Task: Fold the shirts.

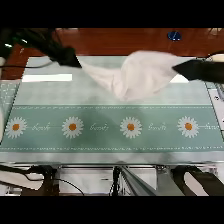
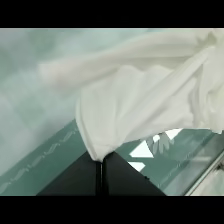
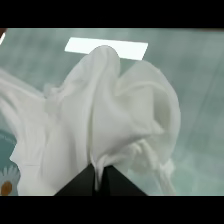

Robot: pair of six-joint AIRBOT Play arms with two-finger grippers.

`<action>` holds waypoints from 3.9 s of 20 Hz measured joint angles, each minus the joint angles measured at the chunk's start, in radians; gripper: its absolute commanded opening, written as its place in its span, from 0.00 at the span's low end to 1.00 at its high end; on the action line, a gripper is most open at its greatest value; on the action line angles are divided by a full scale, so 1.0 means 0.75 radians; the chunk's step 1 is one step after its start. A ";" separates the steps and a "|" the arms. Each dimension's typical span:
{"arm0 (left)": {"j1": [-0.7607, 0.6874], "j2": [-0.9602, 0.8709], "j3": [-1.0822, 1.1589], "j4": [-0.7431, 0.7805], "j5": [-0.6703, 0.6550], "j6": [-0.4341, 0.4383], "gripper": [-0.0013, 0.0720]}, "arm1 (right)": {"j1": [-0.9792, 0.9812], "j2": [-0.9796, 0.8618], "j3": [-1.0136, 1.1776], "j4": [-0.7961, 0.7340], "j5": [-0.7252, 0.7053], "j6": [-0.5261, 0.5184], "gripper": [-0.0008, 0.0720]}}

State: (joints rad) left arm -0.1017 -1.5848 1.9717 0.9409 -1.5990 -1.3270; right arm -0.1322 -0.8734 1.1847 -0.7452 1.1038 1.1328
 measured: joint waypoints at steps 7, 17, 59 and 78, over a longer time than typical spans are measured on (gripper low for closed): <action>0.018 0.619 0.075 0.021 0.245 -0.012 0.04 | -0.018 0.109 0.387 -0.031 0.027 0.270 0.04; 0.020 1.000 0.054 0.102 -0.046 -0.318 0.04 | -0.020 0.134 0.703 -0.034 0.523 0.722 0.04; 0.303 0.620 -1.468 0.119 0.407 -0.067 1.00 | 0.078 -0.235 -0.091 -1.075 -0.164 0.516 0.82; -0.010 0.116 -1.467 -0.200 0.765 0.033 0.82 | -0.144 -0.365 -0.275 -0.811 0.022 0.309 0.81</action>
State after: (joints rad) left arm -0.1089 -1.4975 0.8711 0.7910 -1.0248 -1.3022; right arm -0.2405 -1.1469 0.9787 -1.3537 1.1202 1.3647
